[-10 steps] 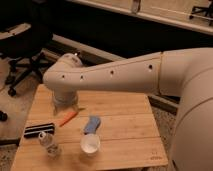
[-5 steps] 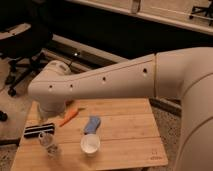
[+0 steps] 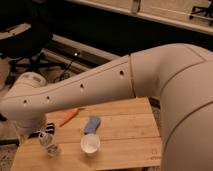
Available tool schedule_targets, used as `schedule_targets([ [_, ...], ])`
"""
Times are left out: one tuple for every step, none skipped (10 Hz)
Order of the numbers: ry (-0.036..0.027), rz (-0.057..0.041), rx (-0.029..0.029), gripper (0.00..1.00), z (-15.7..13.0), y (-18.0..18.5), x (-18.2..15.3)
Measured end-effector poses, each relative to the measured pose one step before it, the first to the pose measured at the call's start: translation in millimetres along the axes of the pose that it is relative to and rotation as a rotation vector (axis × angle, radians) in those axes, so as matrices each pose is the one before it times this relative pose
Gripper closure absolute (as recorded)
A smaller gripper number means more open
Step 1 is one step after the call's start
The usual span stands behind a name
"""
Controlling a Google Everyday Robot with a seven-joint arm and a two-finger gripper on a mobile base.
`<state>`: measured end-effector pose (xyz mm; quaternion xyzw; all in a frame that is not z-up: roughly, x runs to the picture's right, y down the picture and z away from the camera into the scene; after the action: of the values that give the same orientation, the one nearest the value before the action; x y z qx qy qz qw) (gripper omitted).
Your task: Knock the bottle over
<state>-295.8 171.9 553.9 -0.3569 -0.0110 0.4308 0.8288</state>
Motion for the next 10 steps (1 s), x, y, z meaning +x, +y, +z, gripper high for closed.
schedule_targets([
  [-0.0032, -0.0376, -0.00765, 0.66, 1.39, 12.68, 0.81],
  [0.00614, -0.04622, -0.0257, 0.78, 2.08, 15.68, 2.27],
  [0.01481, -0.02862, -0.03299, 0.87, 2.66, 11.92, 2.87],
  [0.03444, -0.03026, -0.05225, 0.96, 5.79, 13.33, 5.88],
  [0.04023, -0.01824, -0.04169, 1.0, 7.11, 6.82, 5.67],
  [0.0332, -0.00878, -0.02741, 1.0, 6.8, 2.21, 3.73],
  [0.04073, -0.00698, -0.02231, 1.0, 7.98, -1.29, 4.16],
  [0.04724, -0.0044, -0.01181, 1.0, 8.72, -7.49, 2.91],
  [0.03272, 0.00258, 0.0075, 1.0, 5.72, -9.51, 0.87],
  [0.03216, 0.00709, 0.02495, 1.0, 5.36, -11.38, 0.53],
])
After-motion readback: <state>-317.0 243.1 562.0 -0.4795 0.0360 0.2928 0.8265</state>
